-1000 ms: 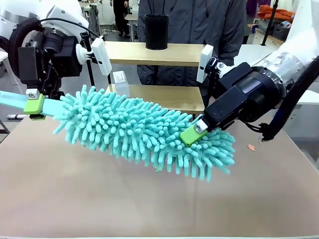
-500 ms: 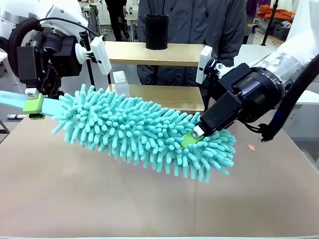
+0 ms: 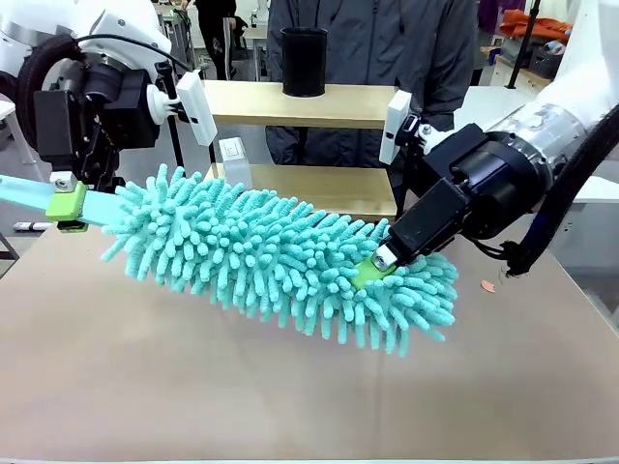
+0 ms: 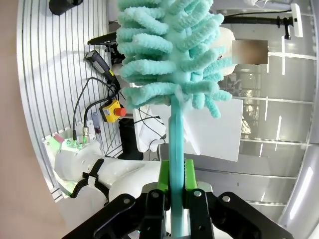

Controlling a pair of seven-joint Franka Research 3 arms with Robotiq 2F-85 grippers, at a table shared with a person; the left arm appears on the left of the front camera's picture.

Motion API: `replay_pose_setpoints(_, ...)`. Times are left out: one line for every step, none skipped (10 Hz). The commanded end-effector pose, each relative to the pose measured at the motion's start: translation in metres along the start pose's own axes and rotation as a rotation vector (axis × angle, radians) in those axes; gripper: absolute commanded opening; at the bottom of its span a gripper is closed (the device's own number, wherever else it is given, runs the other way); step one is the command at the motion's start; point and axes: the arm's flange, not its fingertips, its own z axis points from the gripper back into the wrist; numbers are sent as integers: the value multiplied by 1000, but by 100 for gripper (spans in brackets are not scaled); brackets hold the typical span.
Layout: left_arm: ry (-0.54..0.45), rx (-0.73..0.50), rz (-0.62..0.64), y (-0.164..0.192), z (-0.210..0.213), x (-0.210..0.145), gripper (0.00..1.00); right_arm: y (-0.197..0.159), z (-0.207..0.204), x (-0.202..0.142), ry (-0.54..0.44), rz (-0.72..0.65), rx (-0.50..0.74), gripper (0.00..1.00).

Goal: Clean the shelf.
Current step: Hand the Duster back to the human.

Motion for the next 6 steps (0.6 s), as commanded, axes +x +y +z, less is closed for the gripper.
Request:
replay_pose_setpoints(-7,7,13,-2,10,2,69,1,2,3,25,7,11,0)
replay_pose_setpoints(-10,8,13,-3,10,2,100,0,2,3,22,6,13,0)
replay_pose_setpoints(-13,10,13,-3,10,2,100,-1,3,2,20,3,14,0)
replay_pose_setpoints(-32,16,15,-3,11,0,84,-1,4,2,19,2,15,0)
replay_pose_setpoints(-73,29,11,-4,15,-8,94,-2,5,1,19,2,15,0)
replay_pose_setpoints(-166,56,14,-6,22,-24,100,-2,11,-1,19,-4,31,0)
